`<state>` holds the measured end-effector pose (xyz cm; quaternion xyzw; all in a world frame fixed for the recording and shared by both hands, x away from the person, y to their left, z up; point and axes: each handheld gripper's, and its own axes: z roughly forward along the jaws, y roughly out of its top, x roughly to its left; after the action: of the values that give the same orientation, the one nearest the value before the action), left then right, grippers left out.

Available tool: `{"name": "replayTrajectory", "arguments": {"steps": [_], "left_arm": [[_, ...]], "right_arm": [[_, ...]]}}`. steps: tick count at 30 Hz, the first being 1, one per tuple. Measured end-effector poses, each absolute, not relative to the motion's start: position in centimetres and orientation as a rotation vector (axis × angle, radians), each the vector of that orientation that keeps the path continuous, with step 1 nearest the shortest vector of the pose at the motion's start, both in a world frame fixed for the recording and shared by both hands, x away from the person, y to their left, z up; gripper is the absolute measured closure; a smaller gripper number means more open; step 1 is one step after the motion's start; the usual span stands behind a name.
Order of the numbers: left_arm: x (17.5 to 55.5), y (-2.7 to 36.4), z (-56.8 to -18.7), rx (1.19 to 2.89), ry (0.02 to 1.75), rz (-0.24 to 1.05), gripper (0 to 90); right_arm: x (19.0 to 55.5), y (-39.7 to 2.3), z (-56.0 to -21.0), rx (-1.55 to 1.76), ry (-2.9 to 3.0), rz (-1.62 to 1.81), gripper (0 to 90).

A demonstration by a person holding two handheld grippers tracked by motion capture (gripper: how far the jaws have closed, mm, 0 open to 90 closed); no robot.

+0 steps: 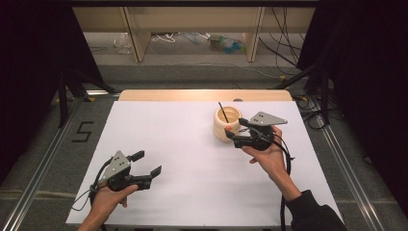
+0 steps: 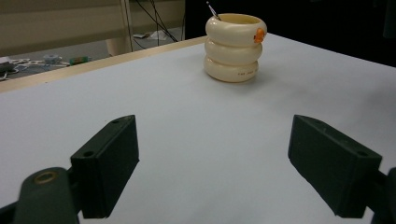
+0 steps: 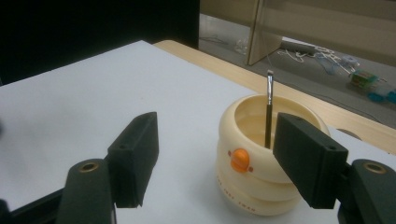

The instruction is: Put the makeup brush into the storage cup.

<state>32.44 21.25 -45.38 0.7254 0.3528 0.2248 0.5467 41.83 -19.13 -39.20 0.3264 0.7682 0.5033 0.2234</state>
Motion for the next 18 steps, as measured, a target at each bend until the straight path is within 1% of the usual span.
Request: {"name": "replayTrajectory", "arguments": {"steps": [5, 6, 9, 10, 11, 18], "left_arm": [[32.4, 21.2, -45.4, 1.722, 0.836, 0.533, 16.3], [32.4, 21.2, -45.4, 1.723, 0.836, 0.533, 16.3], [32.5, 21.3, -45.4, 1.720, 0.836, 0.533, 16.3], [32.4, 21.3, -45.4, 1.722, 0.836, 0.533, 16.3], [32.4, 21.2, -45.4, 1.722, 0.836, 0.533, 16.3], [32.4, 21.2, -45.4, 1.720, 0.837, 0.532, 16.3]], "right_arm": [[41.6, -18.9, -39.4, 0.909, 2.130, 1.409, 30.5], [41.4, -18.9, -39.6, 0.918, 2.132, 1.397, 28.4], [41.2, -18.8, -39.8, 0.920, 2.133, 1.387, 26.9], [41.1, -18.8, -39.9, 0.927, 2.122, 1.389, 25.5], [40.9, -18.9, -39.9, 0.944, 2.135, 1.372, 21.9], [40.3, -19.2, -40.3, 0.938, 2.117, 1.396, 23.2]]}}
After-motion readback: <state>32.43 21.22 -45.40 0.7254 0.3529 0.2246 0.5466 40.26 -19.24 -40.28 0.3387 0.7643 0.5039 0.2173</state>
